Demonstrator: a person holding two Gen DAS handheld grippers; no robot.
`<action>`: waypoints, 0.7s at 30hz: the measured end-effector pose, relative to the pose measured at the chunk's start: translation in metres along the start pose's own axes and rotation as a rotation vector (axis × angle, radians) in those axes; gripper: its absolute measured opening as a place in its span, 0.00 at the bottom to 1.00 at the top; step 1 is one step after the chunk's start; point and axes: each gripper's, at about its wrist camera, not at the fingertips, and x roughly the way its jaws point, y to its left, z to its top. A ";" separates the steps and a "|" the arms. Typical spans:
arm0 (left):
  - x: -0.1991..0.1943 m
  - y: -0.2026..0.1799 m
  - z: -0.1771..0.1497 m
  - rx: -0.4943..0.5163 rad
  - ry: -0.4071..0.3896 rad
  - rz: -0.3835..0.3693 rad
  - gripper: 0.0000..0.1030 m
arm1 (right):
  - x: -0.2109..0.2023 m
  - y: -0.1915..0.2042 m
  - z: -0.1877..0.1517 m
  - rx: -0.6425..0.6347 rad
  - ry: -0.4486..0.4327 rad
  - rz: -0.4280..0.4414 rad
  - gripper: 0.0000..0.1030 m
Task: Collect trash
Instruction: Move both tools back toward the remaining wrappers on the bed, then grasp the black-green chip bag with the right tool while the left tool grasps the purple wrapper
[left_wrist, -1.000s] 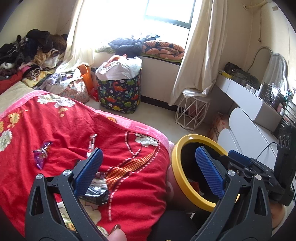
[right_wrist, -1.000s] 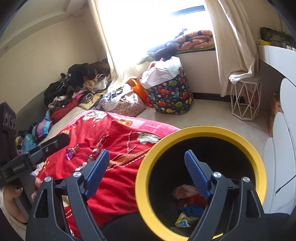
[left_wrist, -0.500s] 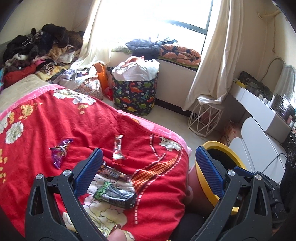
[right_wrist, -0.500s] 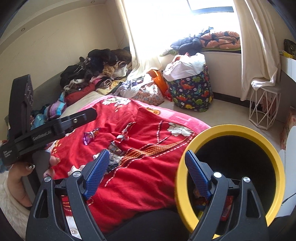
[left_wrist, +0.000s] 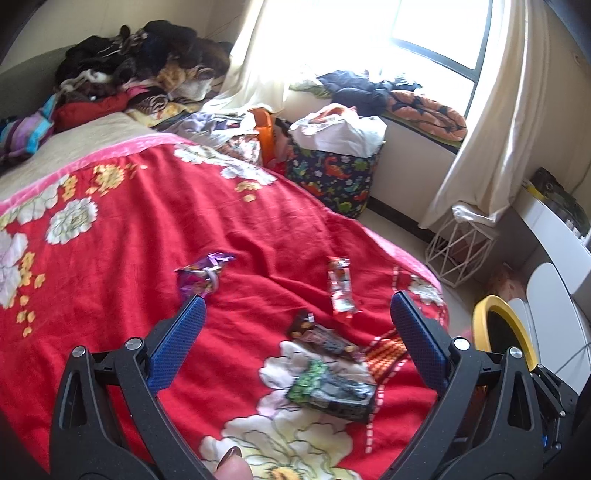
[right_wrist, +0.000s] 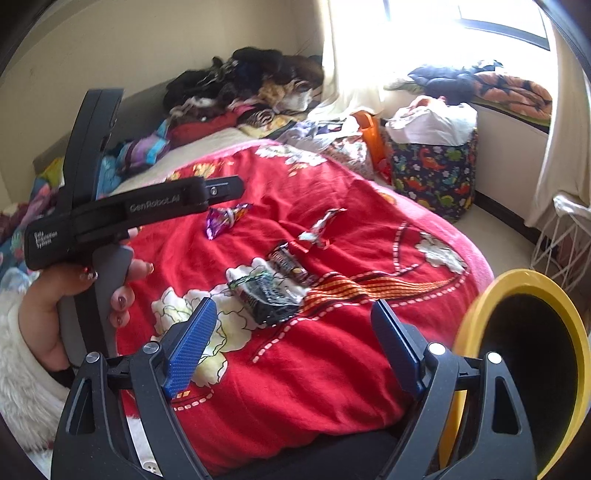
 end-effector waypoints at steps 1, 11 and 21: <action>0.001 0.005 0.000 -0.009 0.004 0.007 0.89 | 0.008 0.004 0.001 -0.021 0.019 0.003 0.80; 0.024 0.050 0.000 -0.109 0.046 0.048 0.79 | 0.069 0.029 0.006 -0.143 0.137 0.037 0.78; 0.058 0.075 0.000 -0.179 0.102 0.101 0.67 | 0.112 0.031 -0.002 -0.131 0.239 0.073 0.32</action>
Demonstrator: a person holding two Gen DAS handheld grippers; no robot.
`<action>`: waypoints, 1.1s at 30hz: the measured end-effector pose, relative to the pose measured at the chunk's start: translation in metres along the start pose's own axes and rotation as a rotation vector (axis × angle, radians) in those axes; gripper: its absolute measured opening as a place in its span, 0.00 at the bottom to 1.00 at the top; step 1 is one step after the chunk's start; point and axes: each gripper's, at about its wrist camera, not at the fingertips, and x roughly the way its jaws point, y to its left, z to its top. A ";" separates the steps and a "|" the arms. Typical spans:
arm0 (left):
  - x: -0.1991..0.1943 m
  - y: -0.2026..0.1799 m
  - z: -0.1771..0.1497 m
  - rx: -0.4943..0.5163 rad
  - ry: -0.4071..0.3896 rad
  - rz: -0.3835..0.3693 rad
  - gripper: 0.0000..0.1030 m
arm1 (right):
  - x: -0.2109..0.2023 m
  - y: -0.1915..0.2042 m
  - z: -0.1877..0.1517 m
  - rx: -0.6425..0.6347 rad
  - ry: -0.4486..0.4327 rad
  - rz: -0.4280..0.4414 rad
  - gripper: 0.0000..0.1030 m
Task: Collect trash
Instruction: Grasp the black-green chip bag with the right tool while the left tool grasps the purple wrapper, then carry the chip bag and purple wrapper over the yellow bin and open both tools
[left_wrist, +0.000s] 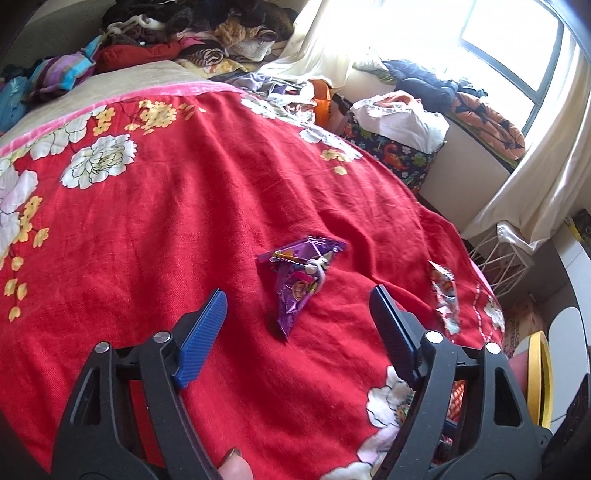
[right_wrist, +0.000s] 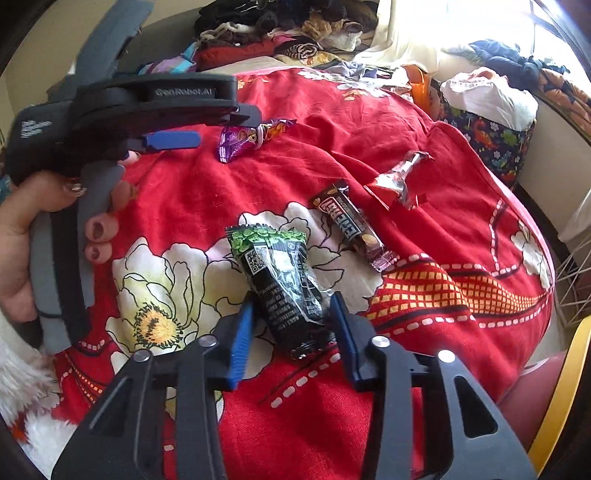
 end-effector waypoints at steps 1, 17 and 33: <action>0.004 0.000 0.000 -0.002 0.005 0.003 0.63 | -0.002 -0.002 -0.001 0.017 -0.005 0.013 0.30; 0.011 -0.005 -0.005 0.001 -0.009 0.032 0.16 | -0.049 -0.040 -0.028 0.235 -0.107 0.119 0.11; -0.029 -0.056 -0.020 0.148 -0.032 -0.095 0.15 | -0.093 -0.065 -0.037 0.294 -0.189 0.101 0.11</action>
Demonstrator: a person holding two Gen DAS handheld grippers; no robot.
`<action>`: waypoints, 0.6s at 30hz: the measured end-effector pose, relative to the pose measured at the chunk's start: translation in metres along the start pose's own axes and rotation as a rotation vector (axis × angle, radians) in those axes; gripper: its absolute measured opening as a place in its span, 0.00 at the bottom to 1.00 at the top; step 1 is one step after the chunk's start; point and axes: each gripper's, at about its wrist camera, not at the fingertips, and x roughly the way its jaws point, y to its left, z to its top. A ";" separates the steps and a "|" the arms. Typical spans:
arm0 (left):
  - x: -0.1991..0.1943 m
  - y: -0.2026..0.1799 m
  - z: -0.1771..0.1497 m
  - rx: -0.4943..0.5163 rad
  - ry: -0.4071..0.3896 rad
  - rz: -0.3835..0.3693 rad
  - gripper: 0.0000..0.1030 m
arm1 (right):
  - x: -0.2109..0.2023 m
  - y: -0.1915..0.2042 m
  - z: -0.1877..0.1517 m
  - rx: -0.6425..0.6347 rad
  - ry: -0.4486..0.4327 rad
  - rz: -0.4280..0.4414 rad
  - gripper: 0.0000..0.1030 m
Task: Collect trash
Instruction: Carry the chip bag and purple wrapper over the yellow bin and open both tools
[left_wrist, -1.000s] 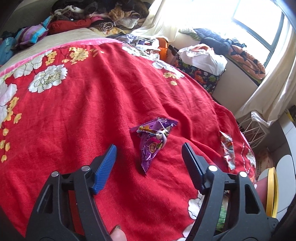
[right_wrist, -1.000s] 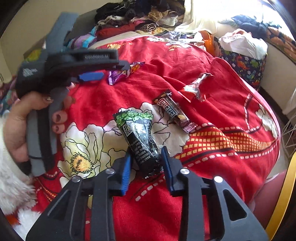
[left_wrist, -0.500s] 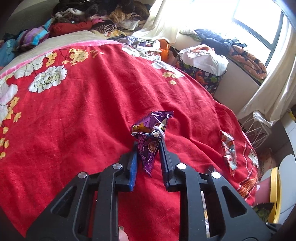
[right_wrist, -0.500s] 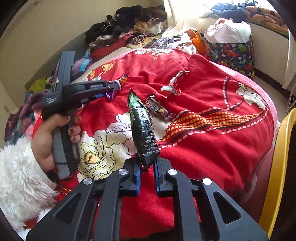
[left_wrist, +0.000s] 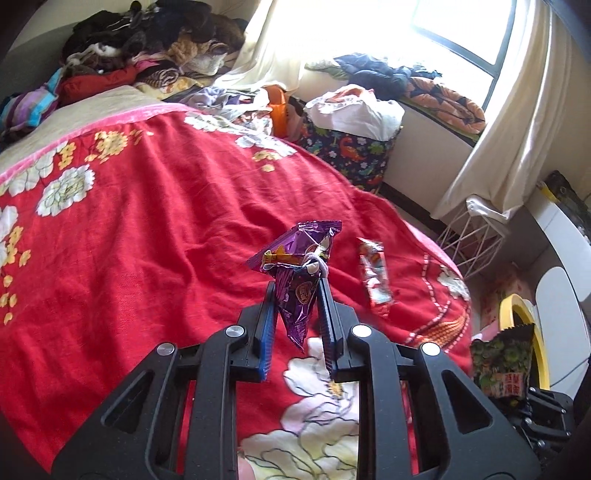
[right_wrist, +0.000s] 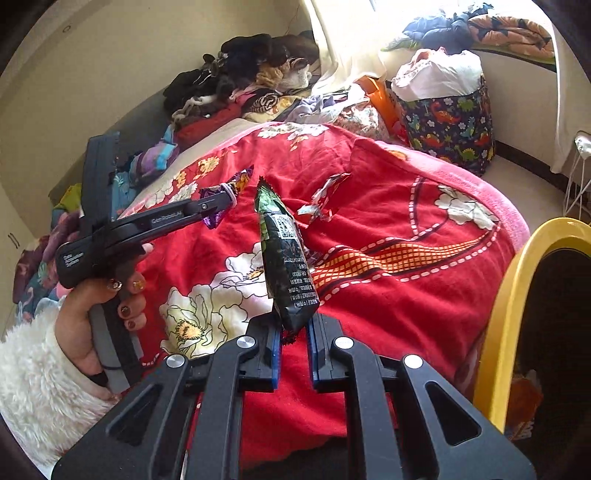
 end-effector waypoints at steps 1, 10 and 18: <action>-0.002 -0.004 0.001 0.006 -0.004 -0.008 0.15 | -0.002 -0.001 -0.001 0.004 -0.003 -0.003 0.11; -0.021 -0.037 0.004 0.065 -0.028 -0.070 0.15 | -0.029 -0.017 0.002 0.044 -0.051 -0.039 0.11; -0.034 -0.059 0.004 0.102 -0.041 -0.113 0.15 | -0.051 -0.035 0.000 0.089 -0.086 -0.072 0.11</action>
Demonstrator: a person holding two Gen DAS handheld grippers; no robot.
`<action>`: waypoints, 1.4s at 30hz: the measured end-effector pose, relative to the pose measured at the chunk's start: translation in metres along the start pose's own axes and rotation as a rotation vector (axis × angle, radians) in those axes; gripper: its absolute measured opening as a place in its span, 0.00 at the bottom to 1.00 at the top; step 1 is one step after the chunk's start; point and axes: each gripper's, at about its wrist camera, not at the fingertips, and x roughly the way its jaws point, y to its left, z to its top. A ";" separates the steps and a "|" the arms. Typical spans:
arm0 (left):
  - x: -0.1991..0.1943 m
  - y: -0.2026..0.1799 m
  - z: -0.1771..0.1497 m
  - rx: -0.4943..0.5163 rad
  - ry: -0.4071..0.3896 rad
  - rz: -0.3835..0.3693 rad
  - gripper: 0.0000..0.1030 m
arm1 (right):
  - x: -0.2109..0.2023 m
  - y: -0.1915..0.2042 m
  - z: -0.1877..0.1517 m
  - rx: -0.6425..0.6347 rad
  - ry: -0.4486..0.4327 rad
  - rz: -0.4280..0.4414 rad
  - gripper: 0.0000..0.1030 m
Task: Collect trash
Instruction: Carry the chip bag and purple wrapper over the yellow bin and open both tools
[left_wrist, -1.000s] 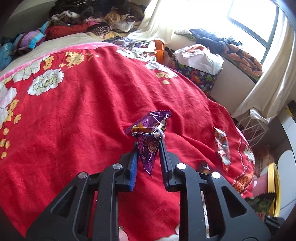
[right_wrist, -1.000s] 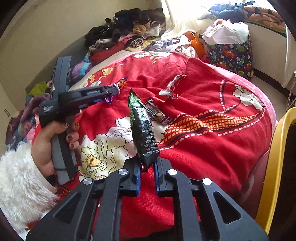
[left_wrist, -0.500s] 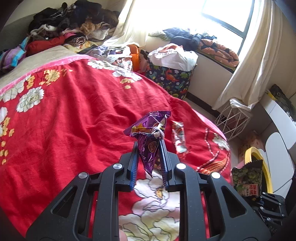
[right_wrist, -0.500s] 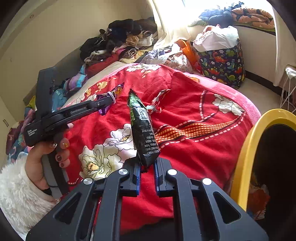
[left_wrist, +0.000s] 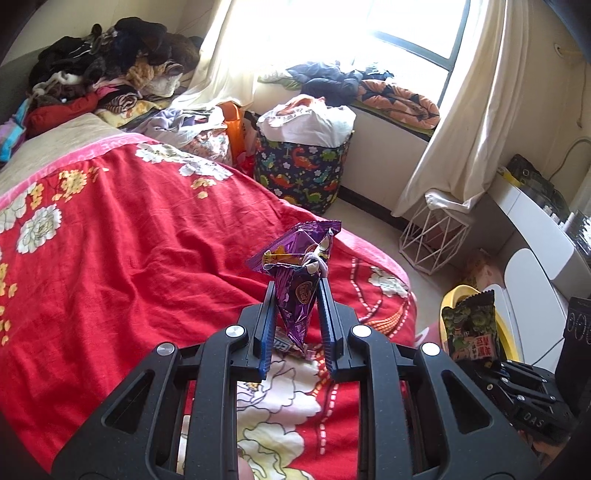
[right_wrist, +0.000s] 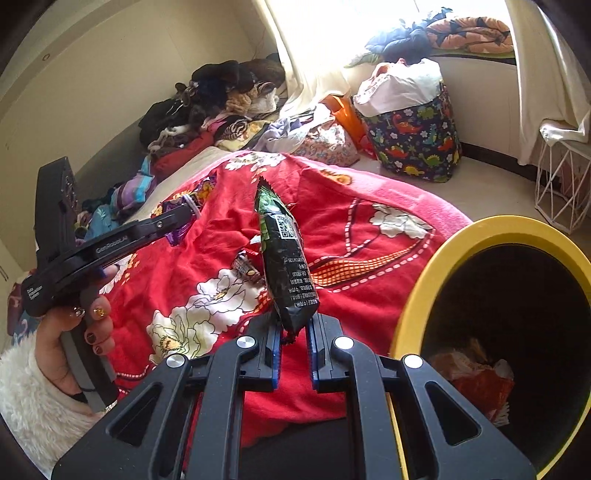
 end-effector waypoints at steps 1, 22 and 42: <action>-0.001 -0.003 0.000 0.006 -0.002 -0.005 0.15 | -0.002 -0.002 0.001 0.004 -0.002 -0.004 0.11; -0.014 -0.055 -0.002 0.093 -0.006 -0.115 0.15 | -0.036 -0.042 -0.004 0.103 -0.052 -0.084 0.11; -0.015 -0.107 -0.017 0.170 0.013 -0.207 0.15 | -0.065 -0.080 -0.007 0.209 -0.101 -0.155 0.11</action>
